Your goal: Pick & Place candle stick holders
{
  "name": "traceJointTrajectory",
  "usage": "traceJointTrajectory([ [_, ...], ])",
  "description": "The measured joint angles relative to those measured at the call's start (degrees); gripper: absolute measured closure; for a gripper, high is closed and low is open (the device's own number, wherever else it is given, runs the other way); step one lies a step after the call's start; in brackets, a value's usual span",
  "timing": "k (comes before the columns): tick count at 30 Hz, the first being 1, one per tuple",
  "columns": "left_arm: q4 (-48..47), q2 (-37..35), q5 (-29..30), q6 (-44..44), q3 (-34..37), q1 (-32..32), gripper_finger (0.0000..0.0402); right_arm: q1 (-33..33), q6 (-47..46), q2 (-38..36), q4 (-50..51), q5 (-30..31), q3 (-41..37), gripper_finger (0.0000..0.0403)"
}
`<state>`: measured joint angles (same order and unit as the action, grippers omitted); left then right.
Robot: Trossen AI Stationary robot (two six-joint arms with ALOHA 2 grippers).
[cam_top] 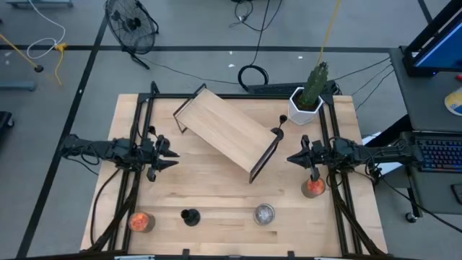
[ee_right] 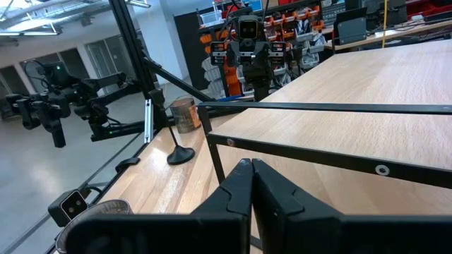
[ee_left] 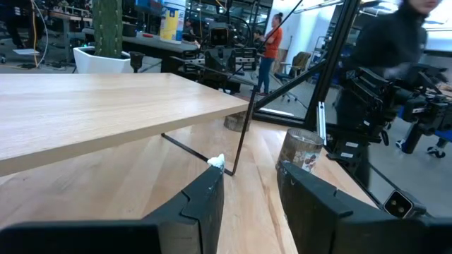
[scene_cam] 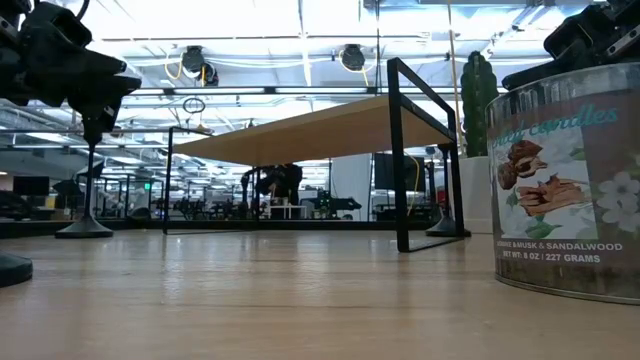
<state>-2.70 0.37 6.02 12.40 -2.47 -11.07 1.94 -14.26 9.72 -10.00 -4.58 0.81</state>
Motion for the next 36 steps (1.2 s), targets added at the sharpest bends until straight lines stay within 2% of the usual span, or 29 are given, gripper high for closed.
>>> traceJointTrajectory([
  [30, 0.00, -0.01, 0.00, 0.00, 0.01, 0.00, 0.0263, 0.01, -0.27, 0.00, -0.09, 0.09, -0.01, 0.0403],
  [36, -0.02, 0.00, 0.00, 0.01, -0.01, 0.01, 0.0263, -0.01, -9.05, 0.00, -4.38, 0.02, -0.01, 0.0403],
])
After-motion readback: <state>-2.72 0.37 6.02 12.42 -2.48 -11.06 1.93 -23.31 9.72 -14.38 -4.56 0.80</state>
